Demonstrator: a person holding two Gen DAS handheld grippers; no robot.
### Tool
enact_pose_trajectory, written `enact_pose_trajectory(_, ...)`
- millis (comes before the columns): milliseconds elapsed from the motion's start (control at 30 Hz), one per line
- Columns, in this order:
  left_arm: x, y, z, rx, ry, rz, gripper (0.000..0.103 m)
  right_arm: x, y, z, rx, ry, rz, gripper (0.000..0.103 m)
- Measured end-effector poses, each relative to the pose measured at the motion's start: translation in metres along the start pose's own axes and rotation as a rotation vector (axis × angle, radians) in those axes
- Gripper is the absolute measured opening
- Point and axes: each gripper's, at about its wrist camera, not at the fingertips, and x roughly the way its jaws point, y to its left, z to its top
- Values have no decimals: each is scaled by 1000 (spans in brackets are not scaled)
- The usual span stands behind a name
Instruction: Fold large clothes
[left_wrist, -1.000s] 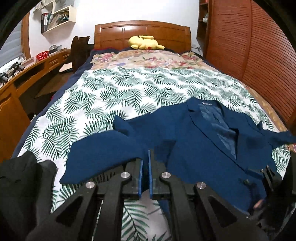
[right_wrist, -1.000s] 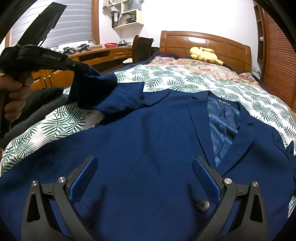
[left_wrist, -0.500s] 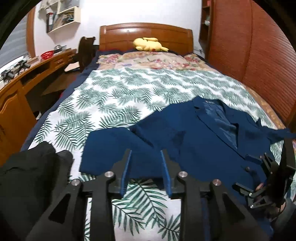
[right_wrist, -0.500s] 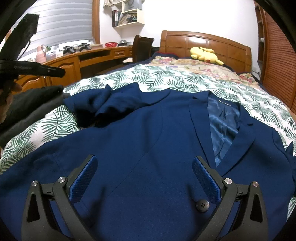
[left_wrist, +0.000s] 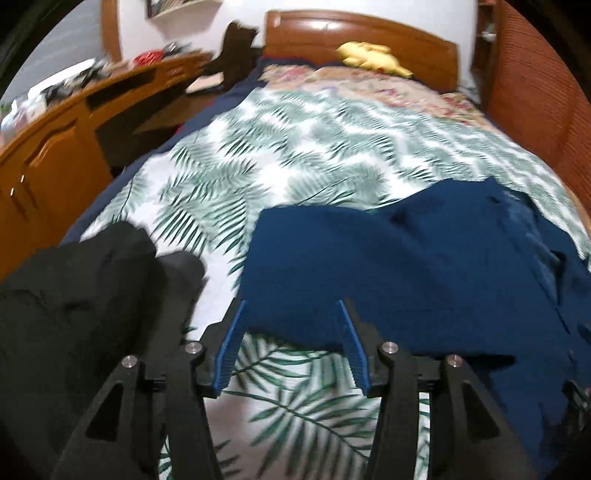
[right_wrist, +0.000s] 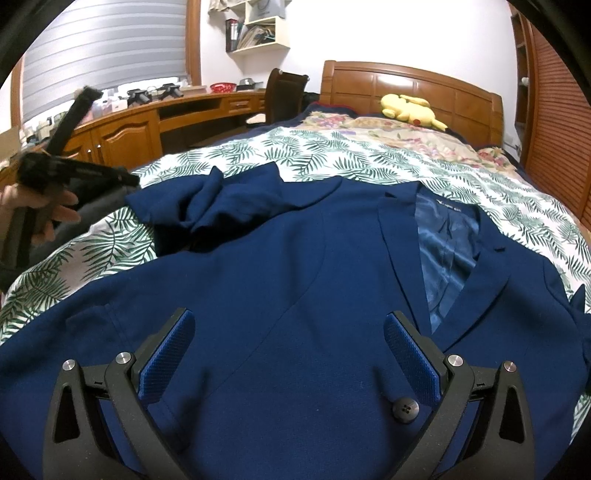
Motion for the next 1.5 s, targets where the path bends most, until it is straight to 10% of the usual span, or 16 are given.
enact_pose_trajectory(667, 44, 20, -4, -57, 38, 66, 49, -1, 3, 1, -9, 5, -2, 103)
enact_pose_trajectory(933, 44, 16, -3, -37, 36, 60, 19, 0, 3, 1, -10, 6, -2, 103)
enact_pose_trajectory(1500, -64, -81, 9, 135, -196, -69, 4, -6, -1, 2, 14, 7, -3, 103)
